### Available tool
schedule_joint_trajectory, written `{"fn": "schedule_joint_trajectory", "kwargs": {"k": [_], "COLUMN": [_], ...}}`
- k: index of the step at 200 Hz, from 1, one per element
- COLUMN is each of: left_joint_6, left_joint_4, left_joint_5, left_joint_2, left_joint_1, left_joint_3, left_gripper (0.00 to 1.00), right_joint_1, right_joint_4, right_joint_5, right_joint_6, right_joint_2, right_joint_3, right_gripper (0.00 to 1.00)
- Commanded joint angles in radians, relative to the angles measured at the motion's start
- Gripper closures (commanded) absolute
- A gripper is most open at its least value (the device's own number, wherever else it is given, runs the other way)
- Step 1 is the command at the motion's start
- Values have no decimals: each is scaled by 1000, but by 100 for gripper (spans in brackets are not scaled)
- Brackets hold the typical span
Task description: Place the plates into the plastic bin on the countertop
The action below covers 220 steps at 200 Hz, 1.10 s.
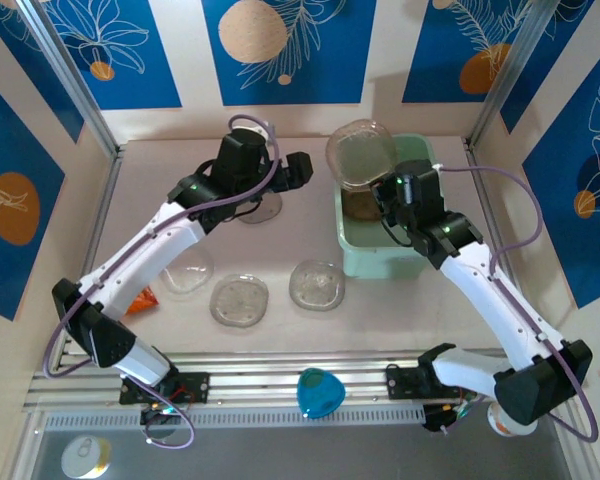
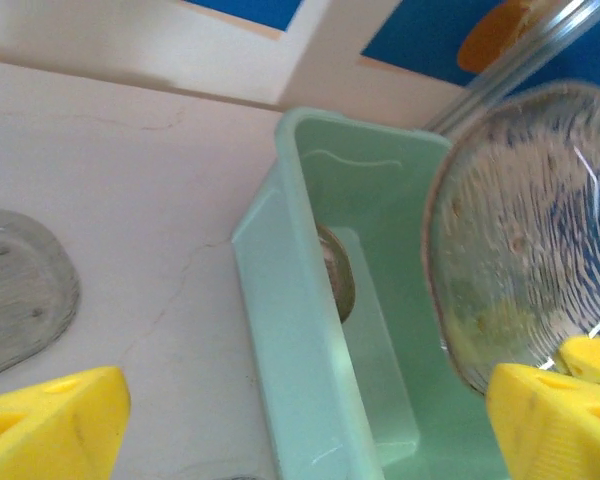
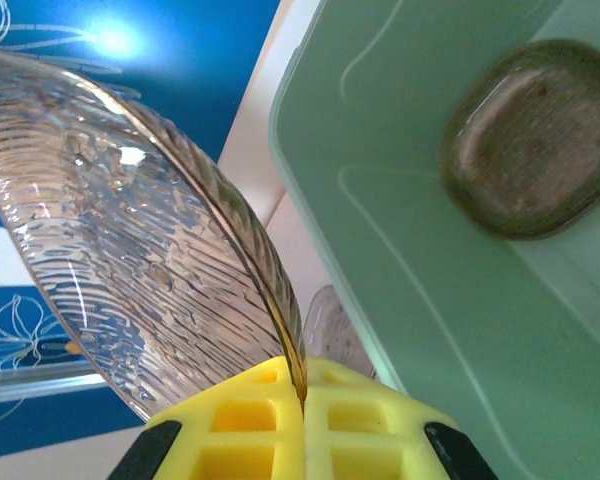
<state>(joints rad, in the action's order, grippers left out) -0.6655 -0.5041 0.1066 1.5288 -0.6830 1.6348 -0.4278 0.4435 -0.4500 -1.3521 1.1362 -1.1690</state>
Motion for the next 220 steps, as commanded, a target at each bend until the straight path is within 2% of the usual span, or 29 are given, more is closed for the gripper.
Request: {"fn": "schedule_joint_trajectory", "kwargs": {"k": [1, 53, 98, 150, 220], "left_joint_6": [33, 61, 79, 73, 78], "left_joint_4": [-42, -60, -79, -95, -124], "left_joint_5": [13, -50, -119, -169, -168], "left_joint_2": [-41, -31, 52, 163, 255], "left_joint_1": [54, 194, 261, 312, 350], "left_joint_3": [-10, -4, -6, 25, 56], "left_gripper": [5, 1, 1, 1, 1], "right_joint_1": [43, 161, 212, 202, 169], "right_joint_4": [41, 123, 202, 227, 277], "right_joint_5": [-46, -59, 8, 55, 70], "right_joint_6": [0, -78, -180, -269, -334], "right_joint_2": [-41, -21, 127, 323, 588], "right_joint_3": [18, 34, 7, -84, -260], "right_gripper": [100, 100, 100, 100, 100]}}
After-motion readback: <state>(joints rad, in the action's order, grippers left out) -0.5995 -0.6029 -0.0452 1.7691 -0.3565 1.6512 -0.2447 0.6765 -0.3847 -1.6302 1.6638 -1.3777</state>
